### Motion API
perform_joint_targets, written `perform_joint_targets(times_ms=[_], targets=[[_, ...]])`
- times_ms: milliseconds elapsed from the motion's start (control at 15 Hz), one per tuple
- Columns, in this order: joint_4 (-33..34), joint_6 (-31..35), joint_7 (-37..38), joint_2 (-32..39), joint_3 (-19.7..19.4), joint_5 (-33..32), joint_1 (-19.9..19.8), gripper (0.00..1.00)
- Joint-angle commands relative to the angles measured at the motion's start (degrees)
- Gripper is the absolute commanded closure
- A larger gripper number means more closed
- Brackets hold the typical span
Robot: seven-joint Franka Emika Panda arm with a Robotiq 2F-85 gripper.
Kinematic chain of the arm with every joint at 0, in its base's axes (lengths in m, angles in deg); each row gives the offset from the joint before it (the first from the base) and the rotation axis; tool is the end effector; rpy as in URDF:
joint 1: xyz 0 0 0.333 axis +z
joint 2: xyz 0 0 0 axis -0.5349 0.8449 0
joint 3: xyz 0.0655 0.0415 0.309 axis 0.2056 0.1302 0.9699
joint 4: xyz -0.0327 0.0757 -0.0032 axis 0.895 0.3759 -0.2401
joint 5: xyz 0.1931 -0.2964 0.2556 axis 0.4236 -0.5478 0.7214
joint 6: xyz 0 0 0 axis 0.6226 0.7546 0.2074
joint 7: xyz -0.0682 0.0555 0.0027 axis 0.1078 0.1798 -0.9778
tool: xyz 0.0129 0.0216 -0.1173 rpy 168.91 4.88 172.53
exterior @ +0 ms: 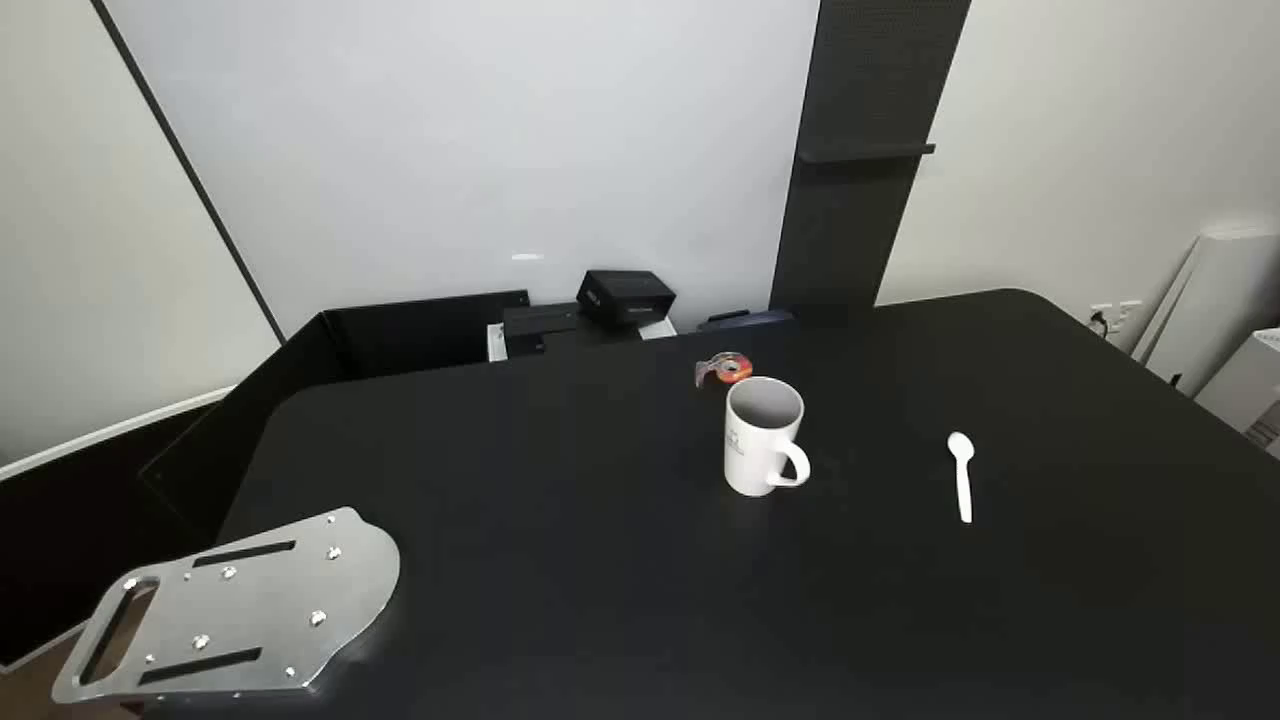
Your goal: Put the spoon in the mug
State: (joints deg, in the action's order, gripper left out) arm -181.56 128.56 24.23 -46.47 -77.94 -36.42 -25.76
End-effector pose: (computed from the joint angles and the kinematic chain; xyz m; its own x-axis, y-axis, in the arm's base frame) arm 0.3780 0.0660 0.4753 0.9151 0.2797 -0.2903 0.2814 -0.9589 -0.0370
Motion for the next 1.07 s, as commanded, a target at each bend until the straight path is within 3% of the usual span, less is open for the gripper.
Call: perform_joint_targets(times_ms=[0,533,1000], targets=[[0.05,-0.01,0.00,0.03,0.04,0.01,-0.03,0.00],[-0.02,0.92,-0.96,1.04,-0.44,0.17,-0.01,0.00],[-2.63,17.48,-3.38,6.72,-1.61,-2.32,-1.35,0.00]])
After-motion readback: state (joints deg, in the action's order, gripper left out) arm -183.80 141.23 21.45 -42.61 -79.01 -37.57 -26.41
